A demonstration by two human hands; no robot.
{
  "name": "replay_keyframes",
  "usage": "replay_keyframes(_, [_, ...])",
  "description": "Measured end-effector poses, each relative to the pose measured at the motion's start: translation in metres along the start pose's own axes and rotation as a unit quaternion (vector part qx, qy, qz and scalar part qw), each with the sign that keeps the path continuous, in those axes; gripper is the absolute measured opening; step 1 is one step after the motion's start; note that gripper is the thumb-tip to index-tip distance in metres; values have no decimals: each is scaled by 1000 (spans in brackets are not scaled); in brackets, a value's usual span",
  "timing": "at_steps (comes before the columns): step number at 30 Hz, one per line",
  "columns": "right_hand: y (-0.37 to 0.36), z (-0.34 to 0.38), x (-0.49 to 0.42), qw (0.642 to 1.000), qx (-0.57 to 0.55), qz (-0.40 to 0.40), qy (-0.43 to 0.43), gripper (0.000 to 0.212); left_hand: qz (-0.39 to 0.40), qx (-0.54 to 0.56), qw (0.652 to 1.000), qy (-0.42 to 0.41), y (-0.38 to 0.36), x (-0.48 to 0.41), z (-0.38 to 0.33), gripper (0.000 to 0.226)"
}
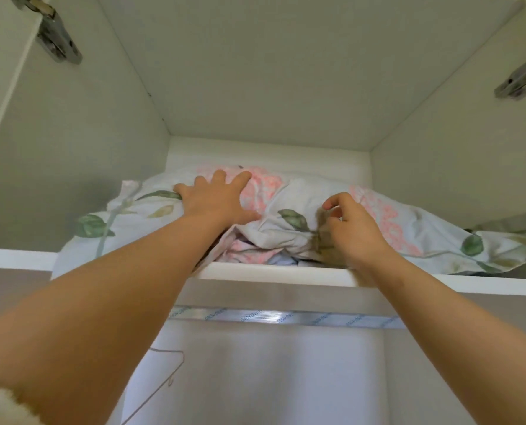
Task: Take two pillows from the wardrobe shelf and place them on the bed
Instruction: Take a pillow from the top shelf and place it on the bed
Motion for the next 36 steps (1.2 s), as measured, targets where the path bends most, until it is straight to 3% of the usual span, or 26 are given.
replay_keyframes(4, [2,-1,1,1000,-13,-11,15,23,-110,9,994,9,-1,-3,12,36])
replay_keyframes(11, [3,2,5,999,26,-29,36,28,-231,43,970,-68,21,16,2,34])
replay_keyframes(15, [9,14,15,992,93,-51,67,55,-298,37,940,-158,52,31,-10,33])
replay_keyframes(18, [12,20,20,985,132,-52,100,69,-278,52,921,-269,76,40,-22,38])
replay_keyframes(20, [13,18,19,984,133,-49,108,59,-217,74,923,-310,86,45,-27,51])
replay_keyframes(23, [10,16,19,983,113,-64,128,19,-84,221,947,-219,96,39,-21,55])
replay_keyframes(24, [9,17,19,981,115,-70,136,13,-81,237,948,-196,96,35,-22,56])
replay_keyframes(27, [12,21,22,980,125,-55,144,10,-118,114,980,-114,87,23,-21,57])
replay_keyframes(30, [18,16,33,978,138,-24,157,12,-34,45,998,5,65,22,-17,84])
replay_keyframes(32, [23,10,43,973,149,-23,175,12,-25,17,999,32,55,27,-21,90])
replay_keyframes(34, [29,4,53,975,126,-26,180,12,-69,-7,997,29,50,33,-30,66])
replay_keyframes(36, [34,0,59,981,87,-20,172,13,-151,-26,988,4,50,43,-41,24])
Point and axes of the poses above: each hand's wrist, its own x-axis away from the middle knuckle, its own y-axis out of the back of the hand, z = x × y, the point moved 4 cm from there along -x, towards the middle knuckle, and after that the axes turned 13 degrees about -z, right-handed, at the moved point
